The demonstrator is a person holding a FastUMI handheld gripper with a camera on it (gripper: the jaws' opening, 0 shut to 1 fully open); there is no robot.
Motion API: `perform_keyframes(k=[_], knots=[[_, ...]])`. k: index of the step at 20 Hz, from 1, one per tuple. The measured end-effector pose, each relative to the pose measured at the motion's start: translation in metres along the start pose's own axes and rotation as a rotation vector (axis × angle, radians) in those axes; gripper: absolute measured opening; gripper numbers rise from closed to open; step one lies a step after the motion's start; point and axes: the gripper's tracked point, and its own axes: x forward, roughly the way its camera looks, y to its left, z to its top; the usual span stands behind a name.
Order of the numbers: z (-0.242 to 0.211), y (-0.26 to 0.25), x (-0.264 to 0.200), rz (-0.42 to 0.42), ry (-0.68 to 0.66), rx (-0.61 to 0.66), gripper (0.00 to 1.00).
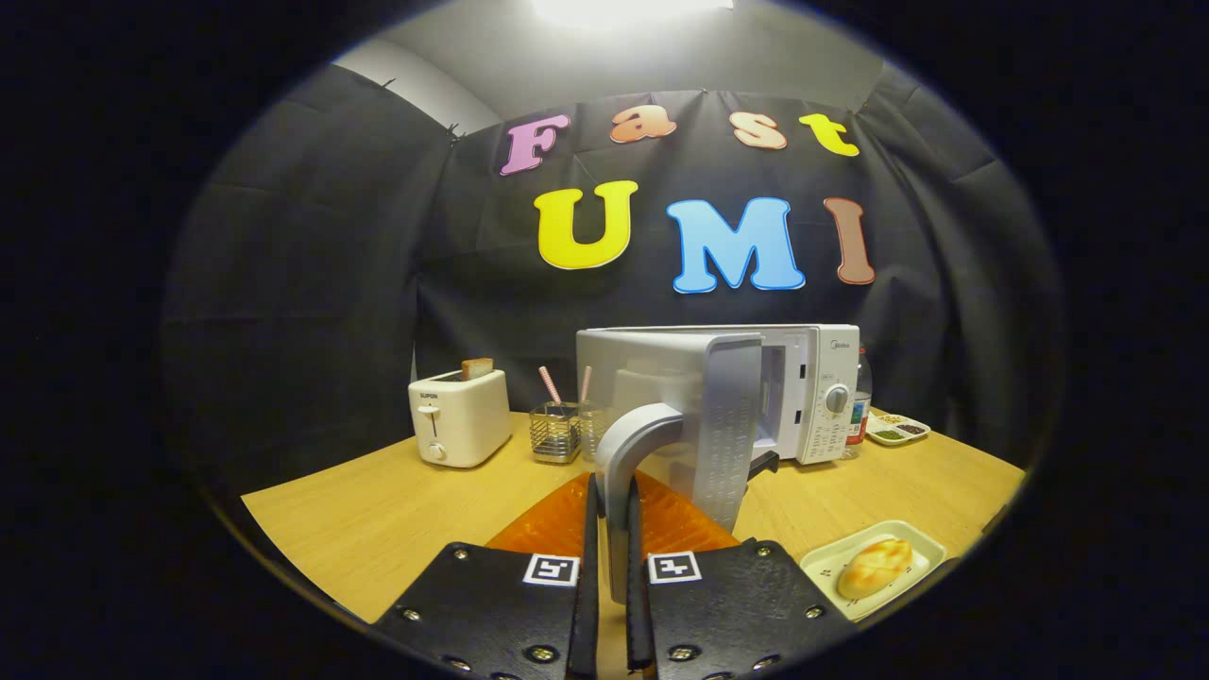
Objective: Open the microwave, put the food inside, and close the microwave door.
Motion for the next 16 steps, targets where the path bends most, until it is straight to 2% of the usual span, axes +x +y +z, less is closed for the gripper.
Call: perform_keyframes(k=[10,12,16], knots=[[0.0,0.082,0.009,-0.255,-0.093,-0.081,0.12],[-0.002,0.092,0.011,-0.271,-0.084,-0.084,0.12],[-0.001,0.096,0.002,-0.227,-0.07,-0.088,0.14]])
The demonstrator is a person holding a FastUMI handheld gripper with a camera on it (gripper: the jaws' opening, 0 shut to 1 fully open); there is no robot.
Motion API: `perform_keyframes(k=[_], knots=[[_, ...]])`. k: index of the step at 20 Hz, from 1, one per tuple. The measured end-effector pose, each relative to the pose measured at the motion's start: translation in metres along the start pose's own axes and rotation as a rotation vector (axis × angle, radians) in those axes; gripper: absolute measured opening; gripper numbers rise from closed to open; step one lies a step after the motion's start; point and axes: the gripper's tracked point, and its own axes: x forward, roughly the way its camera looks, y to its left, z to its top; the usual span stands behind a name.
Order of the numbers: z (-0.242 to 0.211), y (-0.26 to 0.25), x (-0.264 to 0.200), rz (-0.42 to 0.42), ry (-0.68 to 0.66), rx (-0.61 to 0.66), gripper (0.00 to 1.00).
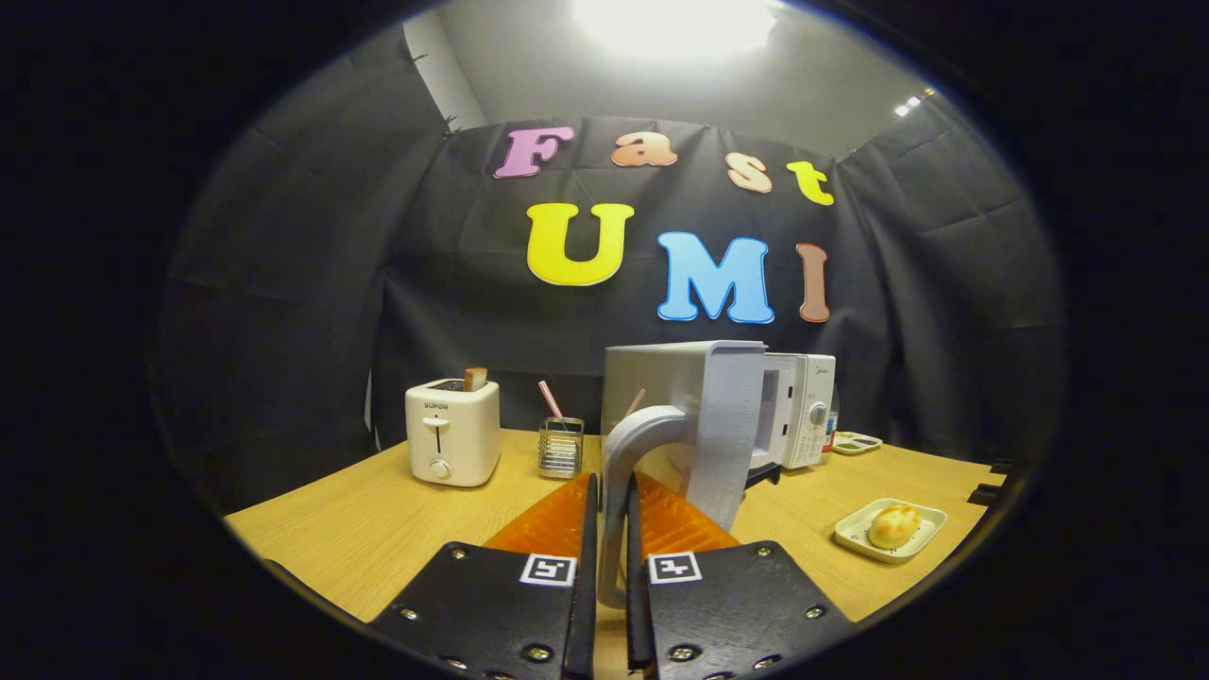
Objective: Open the microwave, put the food inside, and close the microwave door.
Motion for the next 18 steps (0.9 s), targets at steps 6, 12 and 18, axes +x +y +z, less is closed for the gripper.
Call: perform_keyframes(k=[6,12,18], knots=[[0.037,-0.002,-0.043,0.233,-0.152,-0.036,0.69],[0.021,-0.057,-0.053,0.372,-0.085,-0.024,0.91],[0.011,-0.118,-0.047,0.402,-0.03,0.022,0.95]])
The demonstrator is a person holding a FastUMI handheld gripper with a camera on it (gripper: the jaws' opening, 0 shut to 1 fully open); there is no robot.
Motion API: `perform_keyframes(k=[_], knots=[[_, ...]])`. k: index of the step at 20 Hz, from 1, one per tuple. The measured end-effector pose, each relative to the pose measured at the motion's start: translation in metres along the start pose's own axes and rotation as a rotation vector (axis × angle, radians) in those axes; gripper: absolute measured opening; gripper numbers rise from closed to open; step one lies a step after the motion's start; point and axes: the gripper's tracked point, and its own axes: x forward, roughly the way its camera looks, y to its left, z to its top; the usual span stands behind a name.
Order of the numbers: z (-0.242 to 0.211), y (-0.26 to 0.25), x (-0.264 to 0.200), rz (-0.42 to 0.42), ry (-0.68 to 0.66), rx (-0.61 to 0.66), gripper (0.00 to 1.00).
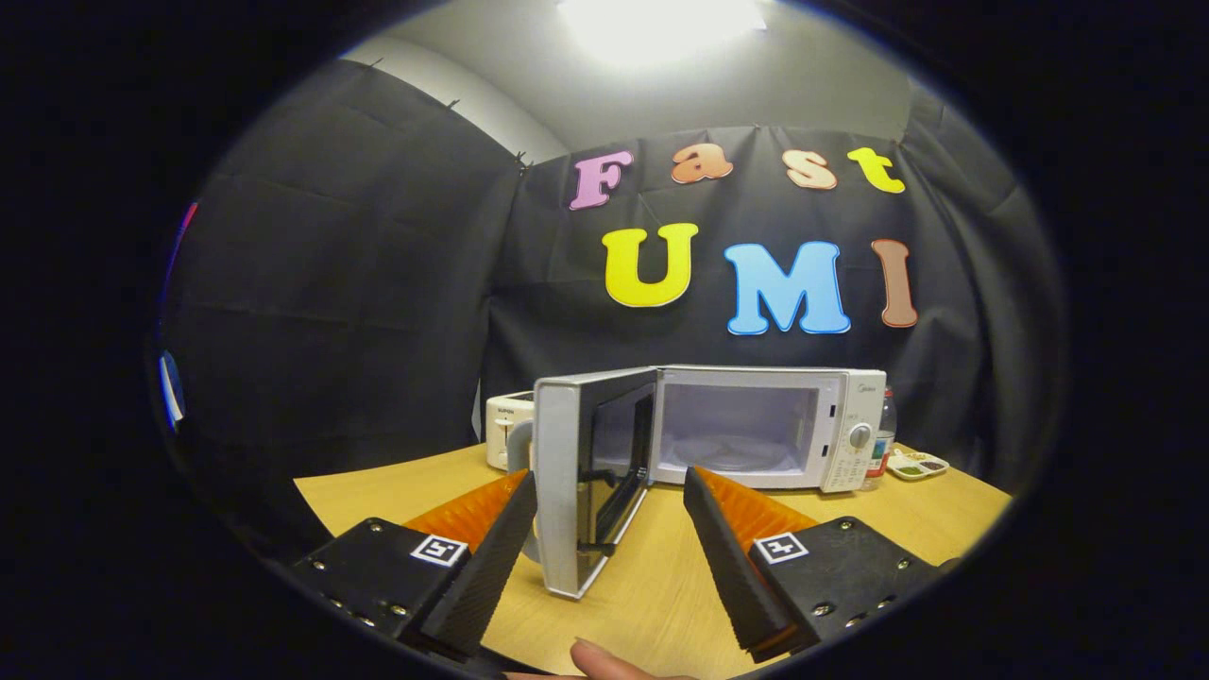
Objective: Open the microwave, put the food inside, and close the microwave door.
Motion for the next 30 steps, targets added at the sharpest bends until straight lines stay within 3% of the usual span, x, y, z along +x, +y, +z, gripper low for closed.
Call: perform_keyframes(k=[3,7,13,23,30], knots=[[-0.017,-0.045,-0.01,-0.031,0.045,-0.002,0.95],[-0.05,-0.123,-0.018,-0.148,0.125,-0.027,0.95],[-0.079,-0.184,-0.03,-0.211,0.188,-0.004,0.95],[-0.152,-0.222,-0.035,-0.215,0.485,0.073,0.95],[-0.161,-0.225,-0.031,-0.221,0.533,0.127,0.93]])
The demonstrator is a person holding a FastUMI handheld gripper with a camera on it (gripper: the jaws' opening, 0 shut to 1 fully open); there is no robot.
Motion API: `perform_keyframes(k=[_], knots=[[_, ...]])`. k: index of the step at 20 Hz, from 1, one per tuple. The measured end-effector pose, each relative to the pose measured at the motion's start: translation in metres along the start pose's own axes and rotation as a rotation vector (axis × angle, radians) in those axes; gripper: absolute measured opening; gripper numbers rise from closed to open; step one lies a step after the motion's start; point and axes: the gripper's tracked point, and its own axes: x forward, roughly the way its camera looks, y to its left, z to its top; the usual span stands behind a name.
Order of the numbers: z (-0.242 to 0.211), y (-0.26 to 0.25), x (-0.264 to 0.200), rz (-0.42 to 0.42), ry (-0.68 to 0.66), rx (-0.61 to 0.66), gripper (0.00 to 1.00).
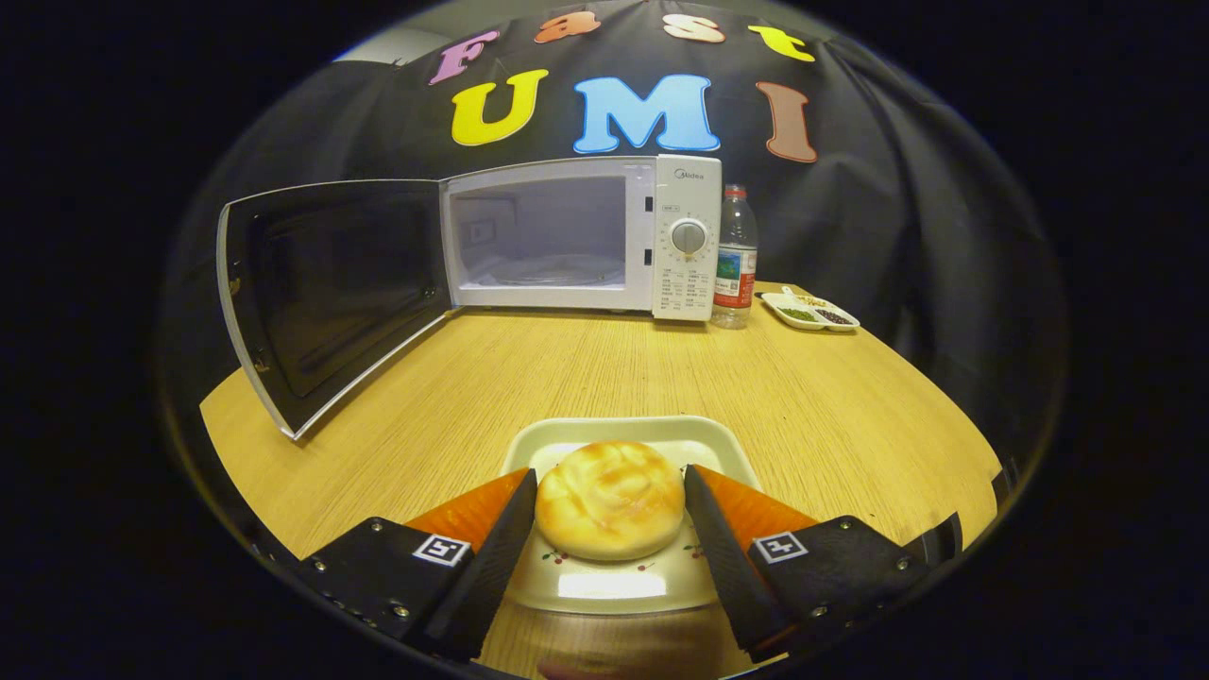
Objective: Open the microwave, put the food inside, and close the microwave door.
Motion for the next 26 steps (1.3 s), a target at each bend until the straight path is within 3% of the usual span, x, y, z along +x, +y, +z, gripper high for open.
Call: perform_keyframes(k=[2,5,7,9,12,20,26], knots=[[0.0,0.0,0.001,0.004,0.027,0.017,0.8],[0.003,-0.002,0.0,-0.006,0.057,0.029,0.78],[0.006,0.01,-0.004,0.053,0.05,0.076,0.64],[0.011,0.02,-0.009,0.113,0.054,0.129,0.64],[0.026,0.018,-0.013,0.113,0.024,0.136,0.63],[0.078,0.056,-0.016,0.215,-0.05,0.15,0.63],[0.132,0.087,0.005,0.256,-0.11,0.159,0.63]])
